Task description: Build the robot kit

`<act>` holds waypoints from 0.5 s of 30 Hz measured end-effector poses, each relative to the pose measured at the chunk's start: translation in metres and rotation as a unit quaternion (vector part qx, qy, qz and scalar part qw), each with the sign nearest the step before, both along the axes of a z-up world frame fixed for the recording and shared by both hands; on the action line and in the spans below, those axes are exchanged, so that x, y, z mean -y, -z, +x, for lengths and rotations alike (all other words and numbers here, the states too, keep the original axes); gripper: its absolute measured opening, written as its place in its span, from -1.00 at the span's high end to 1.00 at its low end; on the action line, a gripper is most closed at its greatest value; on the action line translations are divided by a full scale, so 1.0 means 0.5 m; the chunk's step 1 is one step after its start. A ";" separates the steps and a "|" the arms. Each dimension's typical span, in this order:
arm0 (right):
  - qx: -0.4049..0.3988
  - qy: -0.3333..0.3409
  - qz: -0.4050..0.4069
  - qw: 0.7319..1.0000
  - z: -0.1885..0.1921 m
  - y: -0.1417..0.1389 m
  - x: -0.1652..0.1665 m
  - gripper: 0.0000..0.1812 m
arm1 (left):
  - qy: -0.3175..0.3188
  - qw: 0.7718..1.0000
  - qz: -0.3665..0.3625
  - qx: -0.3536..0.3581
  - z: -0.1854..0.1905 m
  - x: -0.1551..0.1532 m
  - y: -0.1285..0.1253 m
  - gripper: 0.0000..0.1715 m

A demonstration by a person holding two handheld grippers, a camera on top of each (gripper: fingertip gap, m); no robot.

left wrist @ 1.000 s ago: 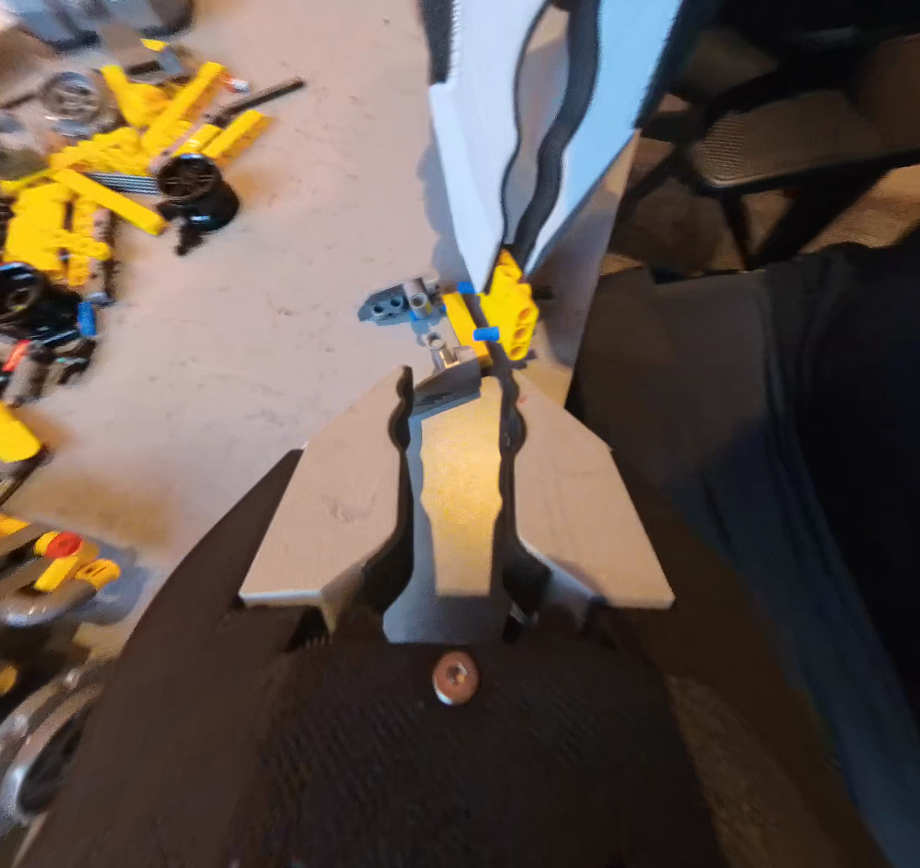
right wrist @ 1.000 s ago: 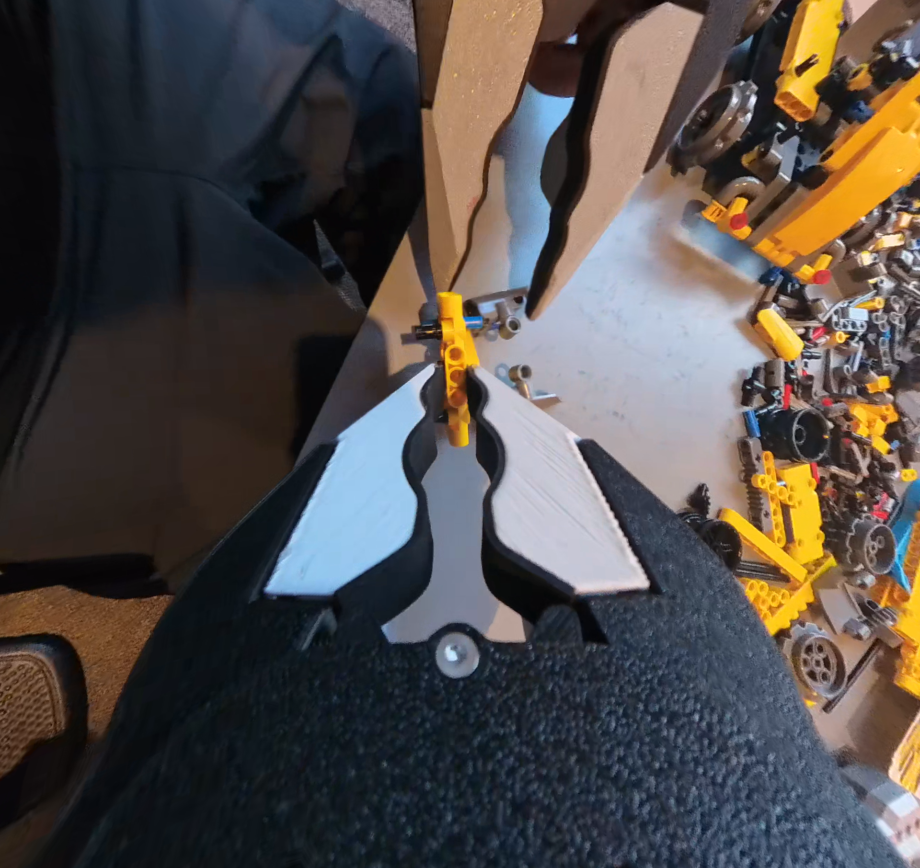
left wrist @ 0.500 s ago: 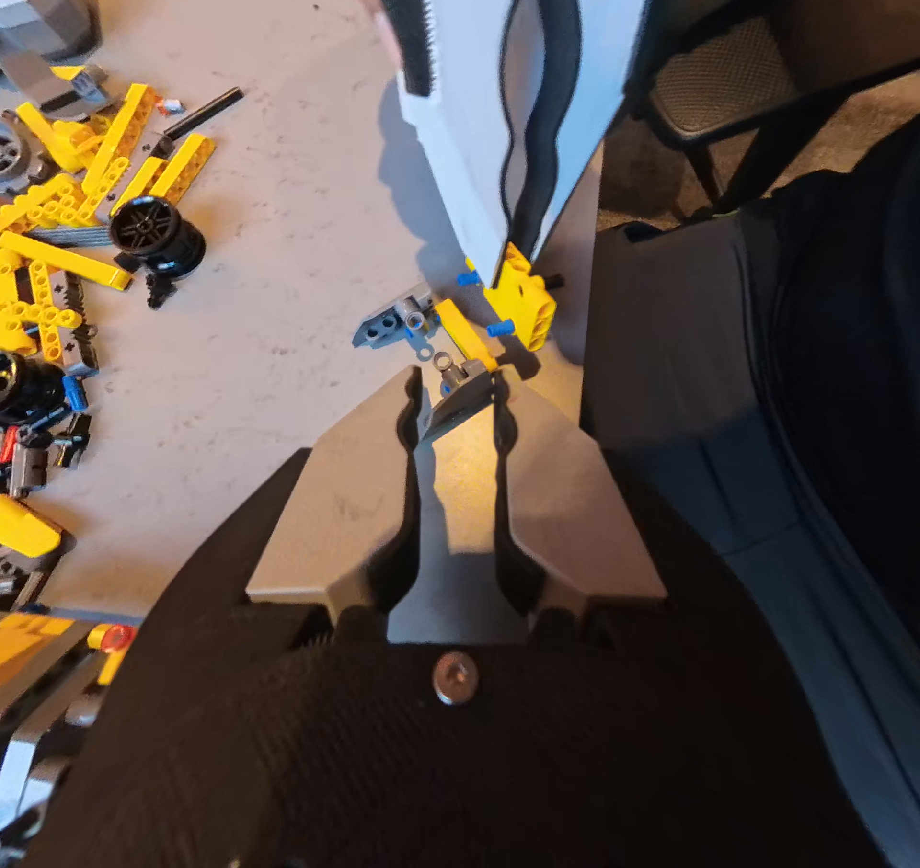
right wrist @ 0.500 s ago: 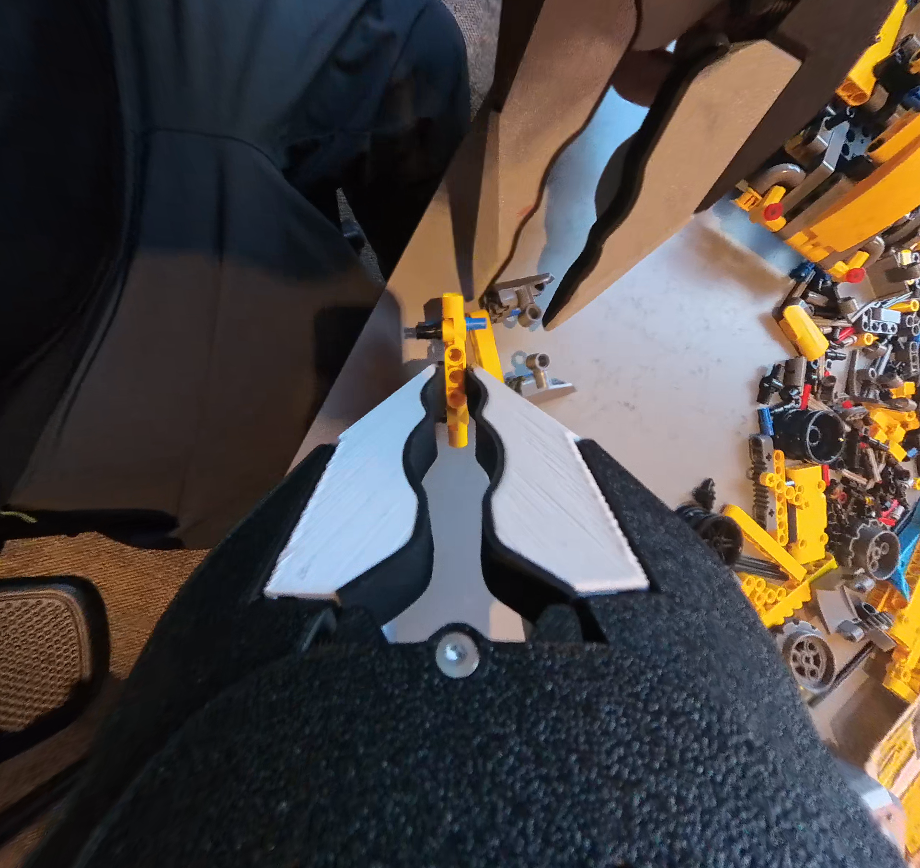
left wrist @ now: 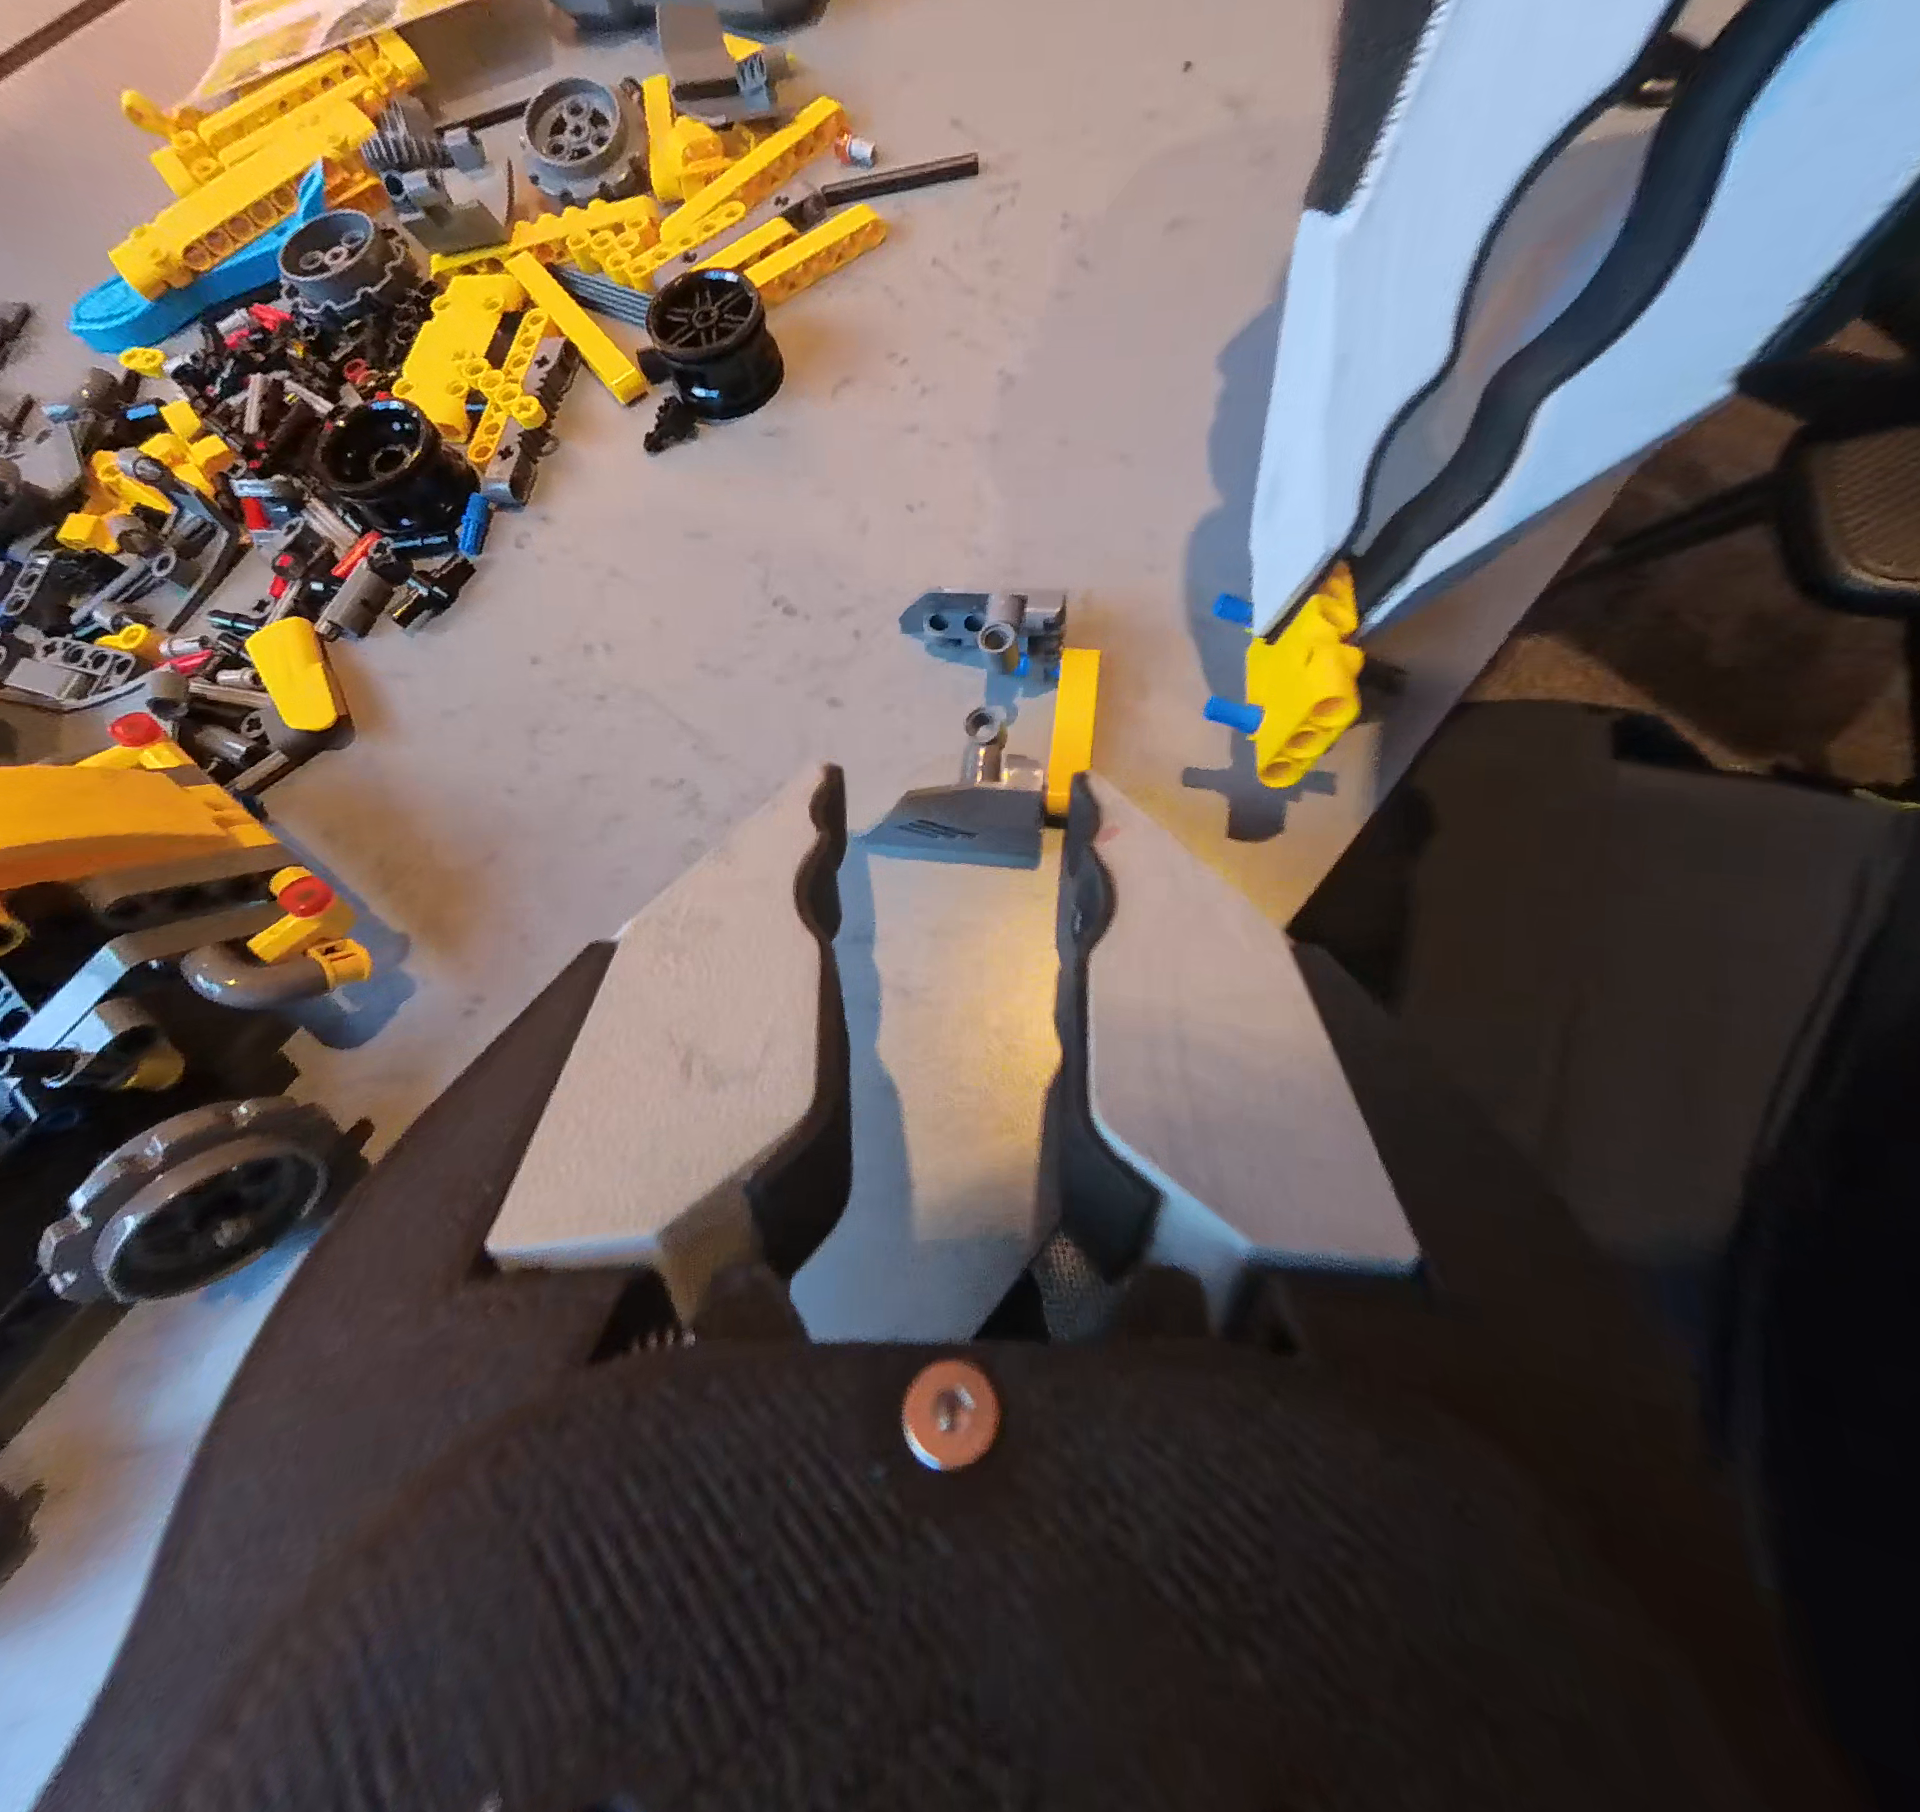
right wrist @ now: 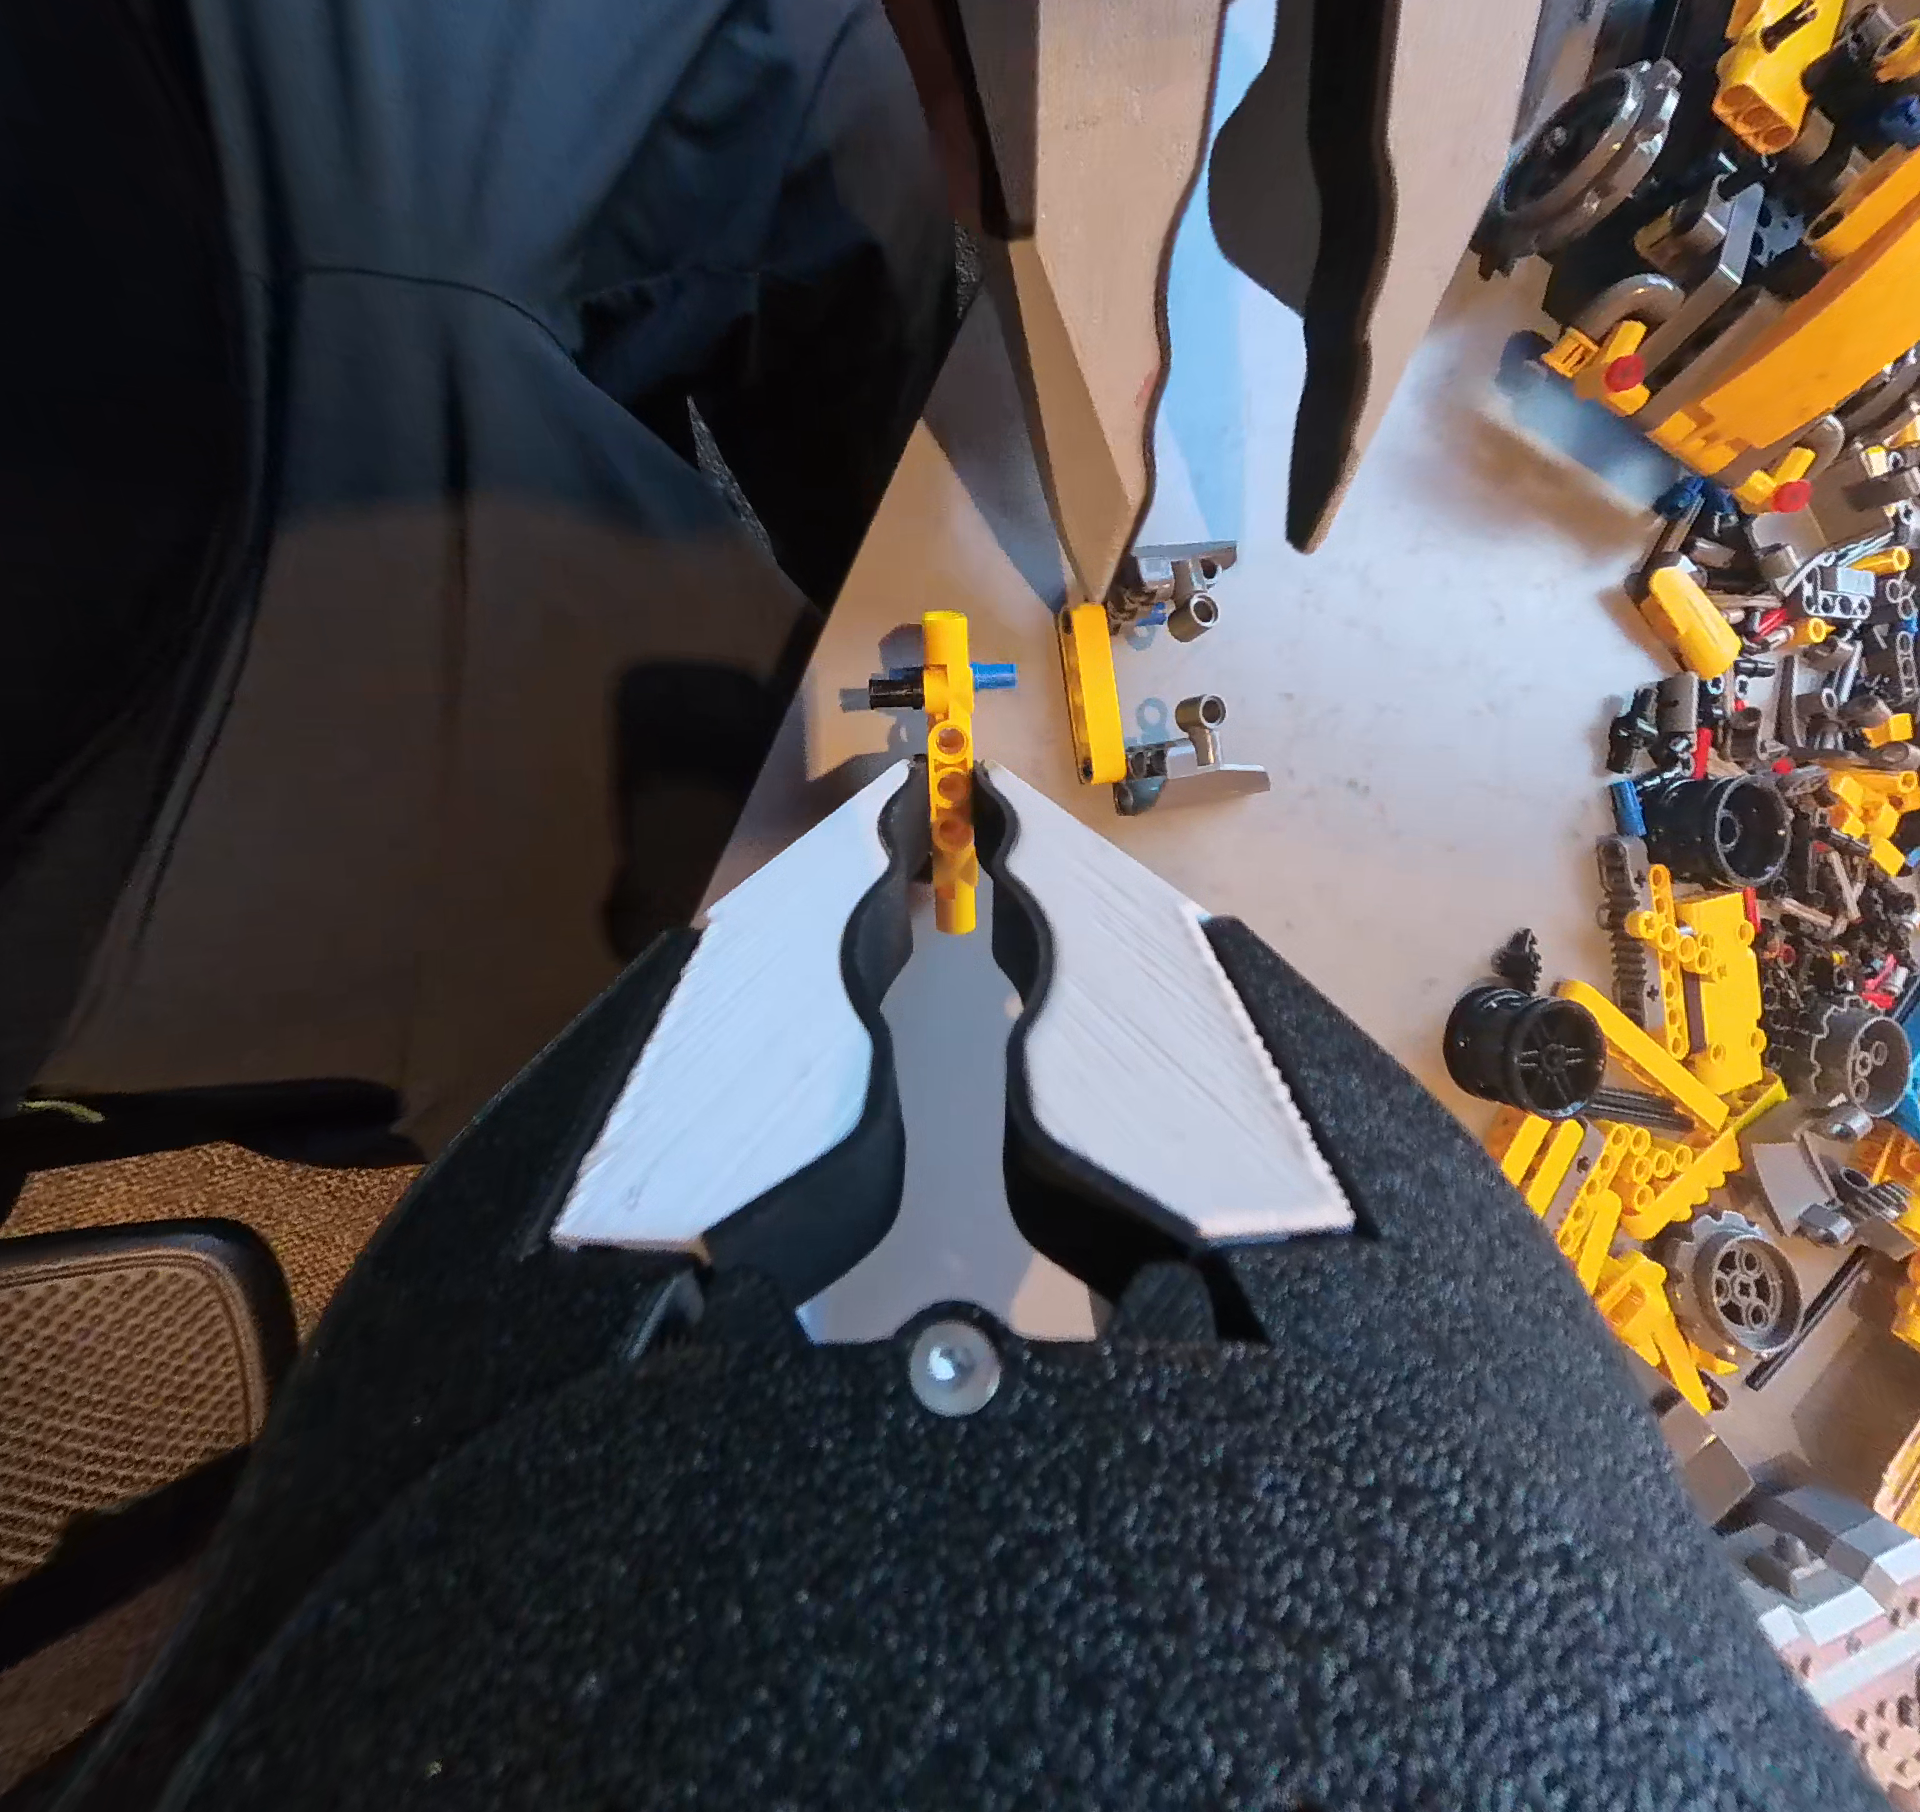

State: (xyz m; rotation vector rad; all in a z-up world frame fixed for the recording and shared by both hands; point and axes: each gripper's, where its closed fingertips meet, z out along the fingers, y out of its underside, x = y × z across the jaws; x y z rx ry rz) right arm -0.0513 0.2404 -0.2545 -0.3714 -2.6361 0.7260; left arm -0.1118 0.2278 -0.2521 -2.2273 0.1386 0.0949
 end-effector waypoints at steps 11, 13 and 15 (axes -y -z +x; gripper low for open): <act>-0.016 -0.015 0.014 1.000 -0.021 -0.011 0.009 0.92 | 0.047 0.998 -0.020 -0.045 0.009 -0.001 0.017 0.67; -0.014 -0.012 0.030 0.999 -0.029 -0.003 0.005 0.92 | 0.081 0.995 -0.015 -0.057 0.011 -0.002 0.017 0.67; -0.003 0.000 0.029 1.000 -0.038 0.003 0.007 0.92 | 0.110 0.992 -0.012 -0.068 0.014 -0.002 0.016 0.68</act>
